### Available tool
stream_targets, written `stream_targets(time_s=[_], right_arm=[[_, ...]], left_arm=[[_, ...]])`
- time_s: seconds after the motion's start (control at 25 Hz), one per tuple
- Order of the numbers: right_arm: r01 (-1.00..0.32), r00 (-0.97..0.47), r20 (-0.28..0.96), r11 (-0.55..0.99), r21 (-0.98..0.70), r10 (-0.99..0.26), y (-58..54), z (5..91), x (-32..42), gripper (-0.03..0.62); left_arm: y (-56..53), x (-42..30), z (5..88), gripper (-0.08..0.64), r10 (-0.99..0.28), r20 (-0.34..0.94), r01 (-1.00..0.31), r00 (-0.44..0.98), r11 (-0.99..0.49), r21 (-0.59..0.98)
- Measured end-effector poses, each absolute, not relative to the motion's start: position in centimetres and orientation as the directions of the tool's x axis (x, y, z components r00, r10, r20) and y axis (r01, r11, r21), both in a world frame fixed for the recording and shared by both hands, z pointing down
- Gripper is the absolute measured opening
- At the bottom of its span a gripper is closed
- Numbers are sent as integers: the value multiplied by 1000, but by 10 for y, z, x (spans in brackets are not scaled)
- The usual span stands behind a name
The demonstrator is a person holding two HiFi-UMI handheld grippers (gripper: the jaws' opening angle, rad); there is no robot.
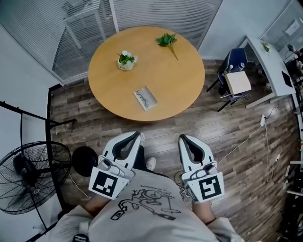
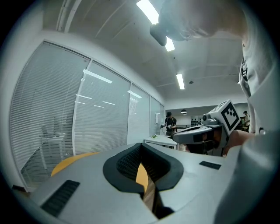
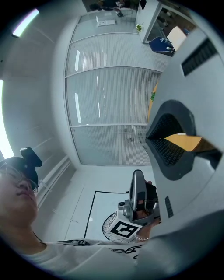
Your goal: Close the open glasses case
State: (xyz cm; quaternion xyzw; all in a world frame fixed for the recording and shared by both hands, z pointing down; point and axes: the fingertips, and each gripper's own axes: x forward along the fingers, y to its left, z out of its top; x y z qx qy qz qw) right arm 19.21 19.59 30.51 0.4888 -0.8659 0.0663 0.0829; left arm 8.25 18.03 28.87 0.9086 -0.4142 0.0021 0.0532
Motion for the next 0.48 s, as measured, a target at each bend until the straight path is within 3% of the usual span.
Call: stream_targets(time_s=[0.2,0.48], right_arm=[[-858,-512,151,512,-42,-846,178,291,179,8],[-846,-526,185,532,-18,-830,155,292,169,8]], left_arm=[[167,75,286,20,-753,34,-752,658,-653,93],[143,68,284,20,-756,21,-754,654,-650,96]])
